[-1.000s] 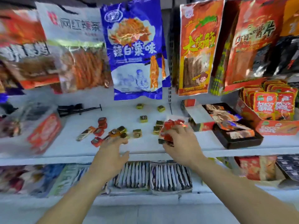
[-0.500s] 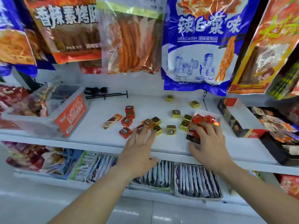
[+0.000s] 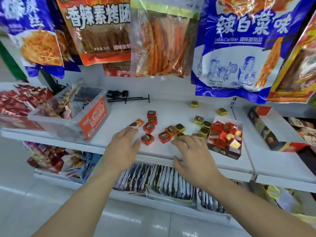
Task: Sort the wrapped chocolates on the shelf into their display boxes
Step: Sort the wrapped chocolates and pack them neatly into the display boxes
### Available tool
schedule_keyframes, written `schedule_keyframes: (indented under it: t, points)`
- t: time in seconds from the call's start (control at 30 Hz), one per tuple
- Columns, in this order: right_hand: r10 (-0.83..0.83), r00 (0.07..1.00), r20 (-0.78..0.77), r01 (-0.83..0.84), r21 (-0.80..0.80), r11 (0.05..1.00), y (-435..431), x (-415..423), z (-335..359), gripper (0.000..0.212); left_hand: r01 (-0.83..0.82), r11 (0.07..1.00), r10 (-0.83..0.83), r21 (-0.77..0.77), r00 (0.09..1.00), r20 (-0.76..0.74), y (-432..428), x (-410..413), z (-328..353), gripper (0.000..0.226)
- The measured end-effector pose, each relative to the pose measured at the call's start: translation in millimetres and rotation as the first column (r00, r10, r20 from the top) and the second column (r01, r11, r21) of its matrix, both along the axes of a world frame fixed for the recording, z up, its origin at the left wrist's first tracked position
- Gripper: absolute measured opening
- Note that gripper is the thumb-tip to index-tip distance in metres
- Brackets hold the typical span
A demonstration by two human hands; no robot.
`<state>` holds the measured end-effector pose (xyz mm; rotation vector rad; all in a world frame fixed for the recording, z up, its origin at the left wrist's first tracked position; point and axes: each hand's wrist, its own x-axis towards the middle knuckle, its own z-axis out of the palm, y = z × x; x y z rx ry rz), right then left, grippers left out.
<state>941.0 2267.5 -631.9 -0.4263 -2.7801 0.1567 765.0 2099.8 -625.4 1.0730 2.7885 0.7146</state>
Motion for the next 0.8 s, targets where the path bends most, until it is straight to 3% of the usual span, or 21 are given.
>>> schedule_keyframes:
  t: [0.1, 0.27, 0.67, 0.73, 0.8]
  points:
    - [0.026, 1.0, 0.012, -0.025, -0.041, 0.999, -16.6, -14.7, -0.7, 0.045, -0.044, 0.998, 0.043, -0.054, 0.999, -0.018, -9.6, -23.2, -6.7, 0.034]
    - [0.035, 0.999, 0.012, -0.034, -0.106, 0.994, -20.3, -16.9, -4.0, 0.042, -0.084, 0.993, 0.09, 0.078, 0.993, -0.078, -6.8, -29.0, -5.0, 0.019]
    - [0.016, 0.999, -0.048, -0.026, -0.21, 0.977, -24.8, -30.2, 4.6, 0.037, -0.17, 0.98, 0.18, 0.099, 0.978, -0.104, -6.5, -16.6, -7.3, 0.016]
    - [0.029, 0.998, -0.047, -0.039, -0.222, 0.974, -29.1, -33.7, 5.5, 0.036, -0.189, 0.976, 0.197, 0.105, 0.978, -0.074, -7.5, -17.0, -4.7, 0.012]
    - [0.037, 0.998, -0.049, -0.048, -0.235, 0.971, -31.9, -37.2, 5.4, 0.037, -0.228, 0.97, 0.23, 0.087, 0.973, -0.022, -10.1, -17.9, -1.6, 0.022]
